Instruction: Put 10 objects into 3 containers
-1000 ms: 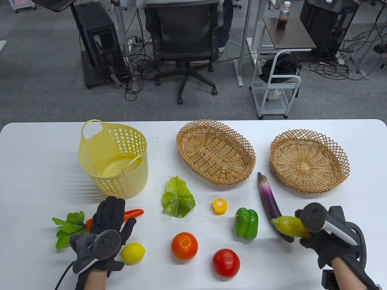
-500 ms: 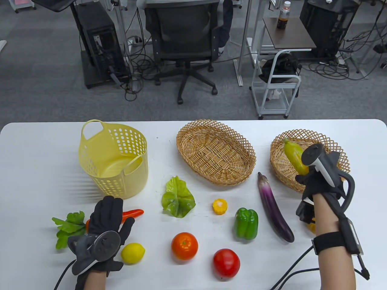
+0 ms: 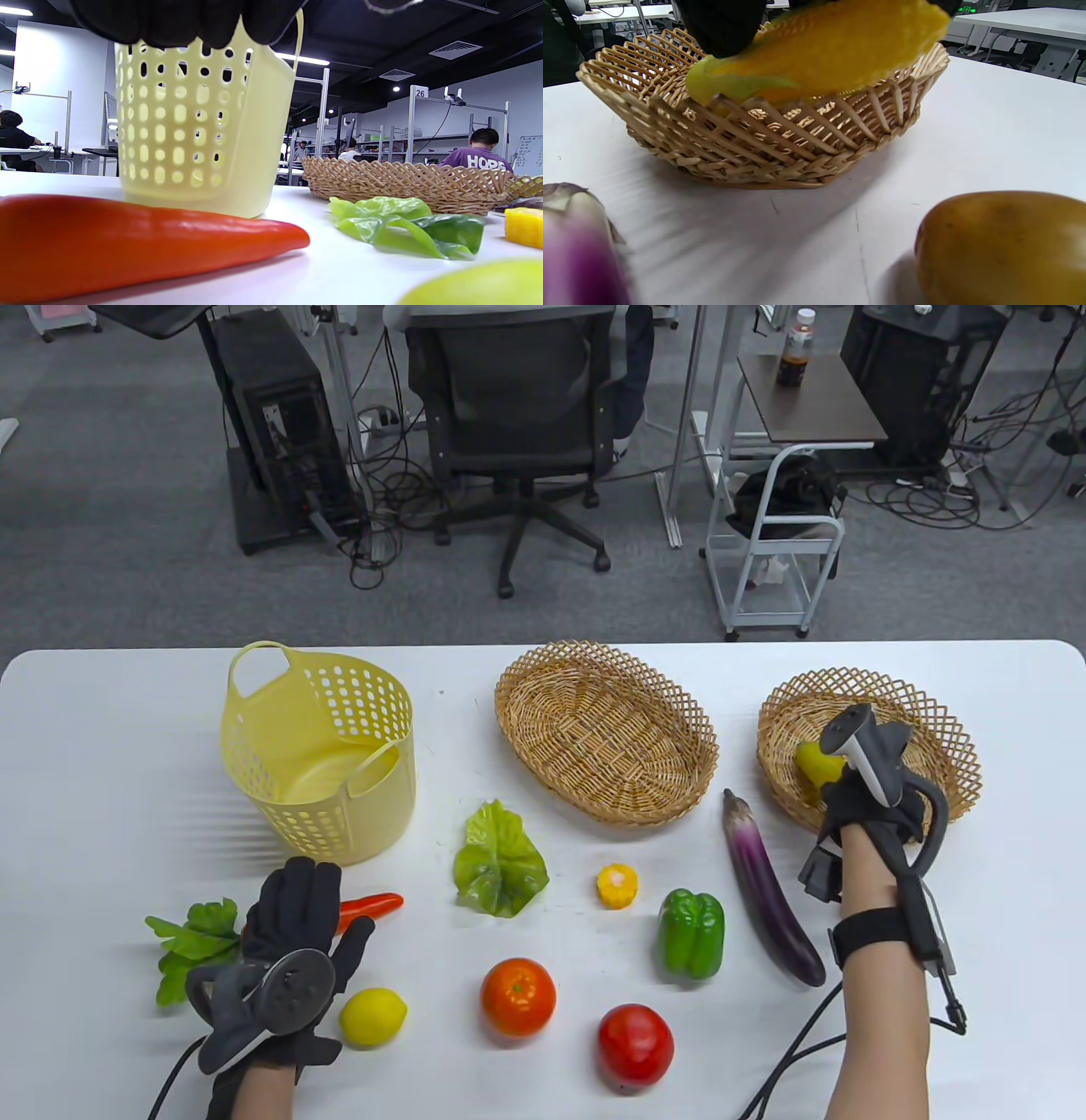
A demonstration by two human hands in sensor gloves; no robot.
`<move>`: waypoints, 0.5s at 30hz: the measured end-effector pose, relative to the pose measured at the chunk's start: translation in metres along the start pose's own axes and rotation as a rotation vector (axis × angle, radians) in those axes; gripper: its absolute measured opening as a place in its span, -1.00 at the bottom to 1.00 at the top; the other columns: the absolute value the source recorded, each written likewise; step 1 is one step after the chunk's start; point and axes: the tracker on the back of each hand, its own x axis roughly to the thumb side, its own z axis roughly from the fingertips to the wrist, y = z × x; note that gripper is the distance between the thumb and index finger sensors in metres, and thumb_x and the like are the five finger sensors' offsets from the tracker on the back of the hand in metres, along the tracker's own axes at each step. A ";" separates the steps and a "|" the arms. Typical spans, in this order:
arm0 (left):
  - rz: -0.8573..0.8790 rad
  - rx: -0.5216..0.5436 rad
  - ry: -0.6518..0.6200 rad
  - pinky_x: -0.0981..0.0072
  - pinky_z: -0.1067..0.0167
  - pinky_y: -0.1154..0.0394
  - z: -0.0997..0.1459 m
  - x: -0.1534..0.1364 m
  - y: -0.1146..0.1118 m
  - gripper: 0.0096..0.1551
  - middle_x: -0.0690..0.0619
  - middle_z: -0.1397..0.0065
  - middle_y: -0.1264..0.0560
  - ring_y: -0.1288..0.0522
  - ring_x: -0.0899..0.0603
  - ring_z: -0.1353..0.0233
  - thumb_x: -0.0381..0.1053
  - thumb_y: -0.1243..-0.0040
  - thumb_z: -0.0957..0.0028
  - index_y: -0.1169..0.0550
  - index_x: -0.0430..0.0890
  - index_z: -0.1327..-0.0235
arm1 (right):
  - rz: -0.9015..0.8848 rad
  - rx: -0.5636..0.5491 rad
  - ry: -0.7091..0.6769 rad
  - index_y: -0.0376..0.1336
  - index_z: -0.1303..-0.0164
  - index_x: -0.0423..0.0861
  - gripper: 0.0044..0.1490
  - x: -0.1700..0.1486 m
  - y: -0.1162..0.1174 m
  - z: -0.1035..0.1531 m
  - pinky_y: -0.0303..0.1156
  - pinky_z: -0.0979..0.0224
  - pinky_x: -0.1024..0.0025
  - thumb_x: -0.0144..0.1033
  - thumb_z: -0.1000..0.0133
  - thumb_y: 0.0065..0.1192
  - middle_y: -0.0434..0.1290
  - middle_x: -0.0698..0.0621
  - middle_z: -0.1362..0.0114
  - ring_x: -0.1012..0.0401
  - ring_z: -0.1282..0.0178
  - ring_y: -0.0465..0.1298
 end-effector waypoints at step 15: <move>0.027 -0.031 -0.006 -0.38 -0.36 -0.30 -0.001 0.001 -0.004 -0.19 -0.33 -0.69 -0.18 -0.22 -0.54 -0.60 0.31 0.18 -0.31 -0.25 -0.18 -0.65 | -0.088 0.005 0.000 -0.39 -0.72 -0.10 0.04 -0.078 -0.023 0.044 -0.07 -0.63 -0.42 0.03 -0.29 0.04 -0.31 -0.24 -0.82 -0.35 -0.75 -0.17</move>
